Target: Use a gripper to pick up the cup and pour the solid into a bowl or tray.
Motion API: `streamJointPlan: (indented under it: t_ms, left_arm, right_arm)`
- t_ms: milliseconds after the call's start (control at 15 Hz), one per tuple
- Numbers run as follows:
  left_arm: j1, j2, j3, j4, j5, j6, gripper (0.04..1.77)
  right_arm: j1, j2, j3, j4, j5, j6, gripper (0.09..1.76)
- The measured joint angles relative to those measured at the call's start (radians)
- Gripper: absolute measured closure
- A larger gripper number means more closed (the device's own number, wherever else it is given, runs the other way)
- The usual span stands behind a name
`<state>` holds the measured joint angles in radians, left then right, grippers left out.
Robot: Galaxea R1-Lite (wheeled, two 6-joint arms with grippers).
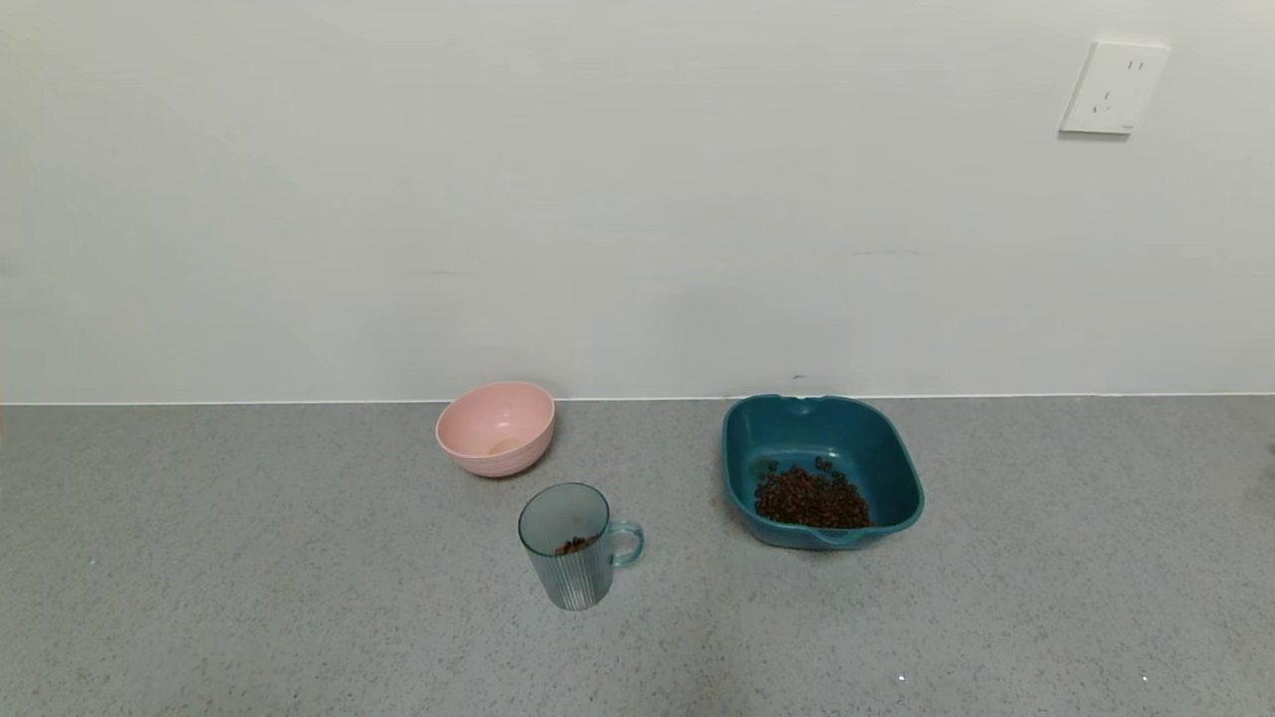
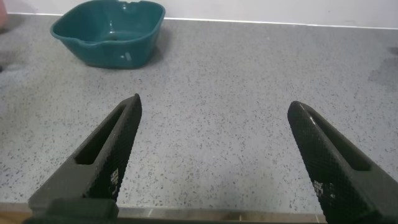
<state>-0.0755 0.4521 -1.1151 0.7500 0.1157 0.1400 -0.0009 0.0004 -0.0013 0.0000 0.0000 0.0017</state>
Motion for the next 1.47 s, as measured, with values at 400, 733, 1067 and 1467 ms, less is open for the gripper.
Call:
streamJointPlan:
  t_ms: [400,733,1067,1467]
  left_arm:
    - [0.04,-0.191,0.068,0.0,0.002,-0.004,0.09]
    - [0.069,-0.375,0.306,-0.131,-0.084,-0.024,0.09]
    - [0.072,-0.446,0.607,-0.47,-0.128,-0.079,0.09]
    - [0.073,-0.452,0.995,-0.787,-0.172,-0.089,0.09]
  right_arm:
    - [-0.001,0.0,0.0,0.0,0.0,0.0,0.14]
    - [0.0,0.0,0.0,0.0,0.0,0.0,0.14]
    - [0.0,0.0,0.0,0.0,0.0,0.0,0.14]
    - [0.0,0.0,0.0,0.0,0.0,0.0,0.14]
